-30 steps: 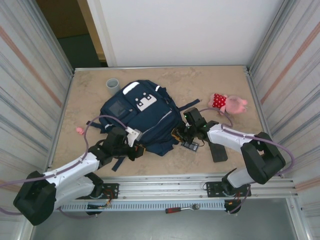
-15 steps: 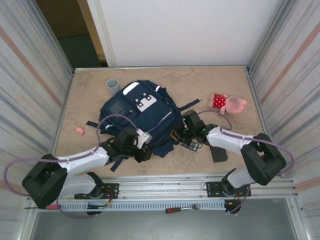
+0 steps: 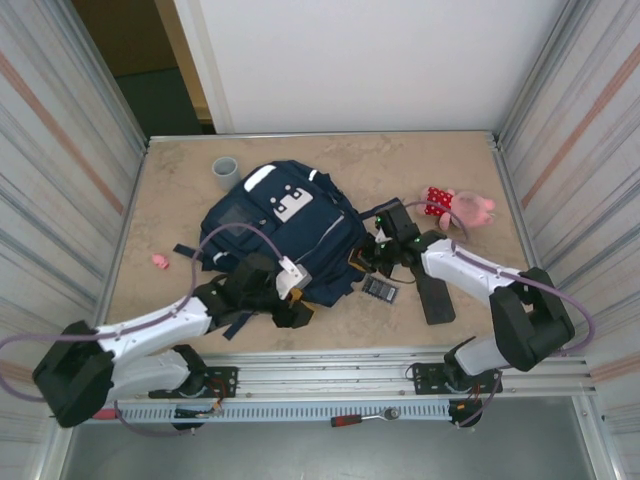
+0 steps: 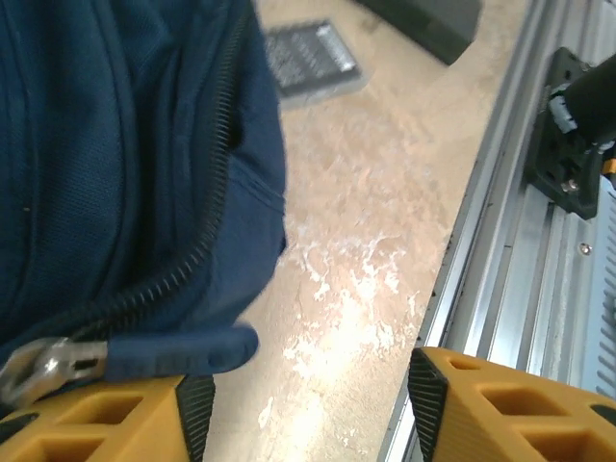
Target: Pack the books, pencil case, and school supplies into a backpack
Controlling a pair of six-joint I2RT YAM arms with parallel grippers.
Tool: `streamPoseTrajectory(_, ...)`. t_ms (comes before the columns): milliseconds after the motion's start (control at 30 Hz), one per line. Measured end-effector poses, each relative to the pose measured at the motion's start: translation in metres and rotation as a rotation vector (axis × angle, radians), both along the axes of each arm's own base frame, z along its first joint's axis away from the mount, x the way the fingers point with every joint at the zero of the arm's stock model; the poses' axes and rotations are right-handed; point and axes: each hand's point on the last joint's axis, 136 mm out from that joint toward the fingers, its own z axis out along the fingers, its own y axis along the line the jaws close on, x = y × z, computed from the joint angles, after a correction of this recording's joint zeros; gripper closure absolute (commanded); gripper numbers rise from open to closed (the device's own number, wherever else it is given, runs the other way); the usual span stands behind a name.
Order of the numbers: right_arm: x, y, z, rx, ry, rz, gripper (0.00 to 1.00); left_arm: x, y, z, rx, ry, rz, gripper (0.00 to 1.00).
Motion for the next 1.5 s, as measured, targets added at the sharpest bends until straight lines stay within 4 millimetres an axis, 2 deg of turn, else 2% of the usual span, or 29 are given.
streamPoseTrajectory(100, 0.012, -0.014, 0.015, -0.009, -0.044, 0.057, 0.71, 0.001, 0.006, 0.028, -0.017, -0.178, -0.053, 0.30)
streamPoseTrajectory(133, 0.015, -0.018, 0.020, -0.014, -0.060, 0.075, 0.65, 0.001, 0.008, 0.036, -0.016, -0.236, -0.071, 0.28)
streamPoseTrajectory(200, 0.020, -0.024, 0.031, -0.032, -0.093, 0.118, 0.59, 0.002, 0.014, 0.046, 0.001, -0.345, -0.105, 0.27)
streamPoseTrajectory(267, 0.022, -0.023, 0.042, -0.045, -0.136, 0.168, 0.57, 0.004, 0.020, 0.048, 0.041, -0.430, -0.129, 0.25)
streamPoseTrajectory(367, 0.021, -0.023, 0.056, -0.069, -0.198, 0.229, 0.56, 0.010, 0.031, 0.038, 0.136, -0.514, -0.160, 0.23)
streamPoseTrajectory(467, 0.010, -0.027, 0.066, -0.091, -0.232, 0.251, 0.57, 0.026, 0.045, 0.024, 0.224, -0.548, -0.163, 0.23)
streamPoseTrajectory(567, -0.004, -0.027, 0.075, -0.102, -0.273, 0.264, 0.56, 0.043, 0.060, 0.008, 0.296, -0.541, -0.155, 0.23)
streamPoseTrajectory(633, -0.018, -0.022, 0.078, -0.111, -0.302, 0.289, 0.56, 0.048, 0.065, -0.004, 0.336, -0.532, -0.181, 0.22)
streamPoseTrajectory(733, -0.042, -0.012, 0.074, -0.116, -0.317, 0.326, 0.55, 0.043, 0.062, -0.024, 0.375, -0.498, -0.285, 0.21)
streamPoseTrajectory(833, -0.059, -0.007, 0.060, -0.109, -0.298, 0.332, 0.55, 0.040, 0.056, -0.035, 0.396, -0.459, -0.387, 0.22)
streamPoseTrajectory(933, -0.063, -0.011, 0.047, -0.121, -0.264, 0.296, 0.56, 0.046, 0.051, -0.041, 0.416, -0.463, -0.436, 0.32)
streamPoseTrajectory(967, -0.063, -0.012, 0.044, -0.126, -0.260, 0.288, 0.58, 0.048, 0.051, -0.045, 0.426, -0.464, -0.443, 0.39)
streamPoseTrajectory(1067, -0.063, -0.010, 0.045, -0.123, -0.281, 0.283, 0.58, 0.051, 0.051, -0.052, 0.444, -0.459, -0.446, 0.67)
streamPoseTrajectory(1133, -0.064, -0.009, 0.049, -0.114, -0.304, 0.285, 0.58, 0.053, 0.047, -0.048, 0.419, -0.474, -0.441, 0.91)
streamPoseTrajectory(1167, -0.065, -0.009, 0.050, -0.115, -0.312, 0.285, 0.58, 0.054, 0.044, -0.045, 0.400, -0.484, -0.437, 0.98)
streamPoseTrajectory(1300, -0.069, -0.006, 0.051, -0.146, -0.342, 0.296, 0.57, 0.052, 0.034, -0.034, 0.343, -0.492, -0.424, 1.00)
streamPoseTrajectory(1500, -0.100, 0.022, 0.041, -0.150, -0.384, 0.409, 0.55, 0.044, 0.023, -0.023, 0.263, -0.438, -0.399, 1.00)
